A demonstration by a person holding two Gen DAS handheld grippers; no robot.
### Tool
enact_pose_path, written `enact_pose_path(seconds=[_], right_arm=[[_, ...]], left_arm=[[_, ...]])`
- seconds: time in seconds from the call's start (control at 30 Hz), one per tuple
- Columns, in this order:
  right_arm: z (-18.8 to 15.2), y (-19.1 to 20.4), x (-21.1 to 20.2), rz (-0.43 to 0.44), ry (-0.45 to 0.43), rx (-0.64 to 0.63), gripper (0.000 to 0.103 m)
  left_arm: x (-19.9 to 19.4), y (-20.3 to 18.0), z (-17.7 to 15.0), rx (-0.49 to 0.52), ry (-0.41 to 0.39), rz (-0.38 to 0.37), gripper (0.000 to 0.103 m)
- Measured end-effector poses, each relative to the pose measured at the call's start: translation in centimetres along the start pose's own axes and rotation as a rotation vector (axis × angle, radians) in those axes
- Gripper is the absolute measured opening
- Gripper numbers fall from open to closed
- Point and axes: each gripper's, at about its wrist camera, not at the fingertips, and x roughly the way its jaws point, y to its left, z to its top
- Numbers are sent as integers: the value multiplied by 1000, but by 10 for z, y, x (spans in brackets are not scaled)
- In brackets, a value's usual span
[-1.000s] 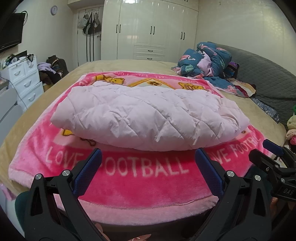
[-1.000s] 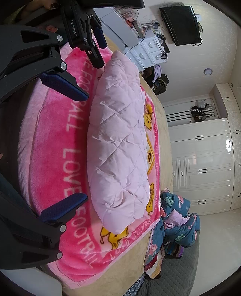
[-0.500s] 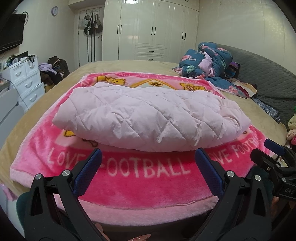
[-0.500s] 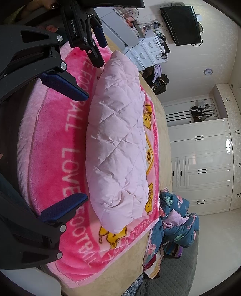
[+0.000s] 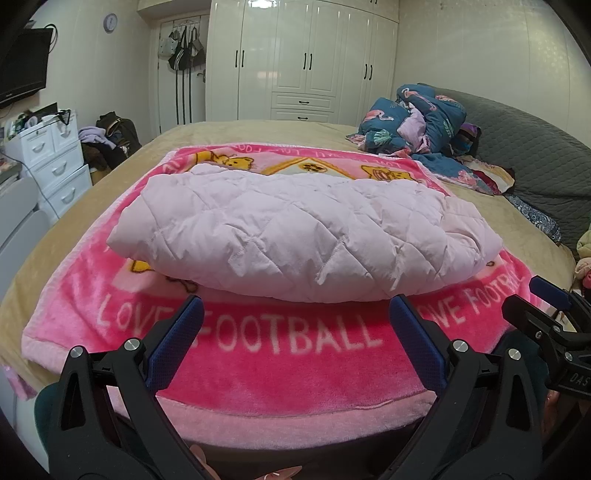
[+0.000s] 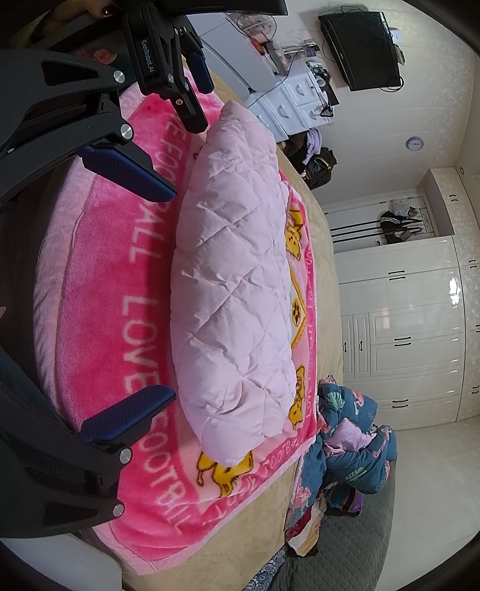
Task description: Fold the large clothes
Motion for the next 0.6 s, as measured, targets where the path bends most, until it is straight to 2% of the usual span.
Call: enact_pose_path(seconds=[0.6], right_arm=[[0, 0, 0, 2, 1, 0, 99]], left_arm=[[-1, 2, 0, 0, -1, 3, 94]])
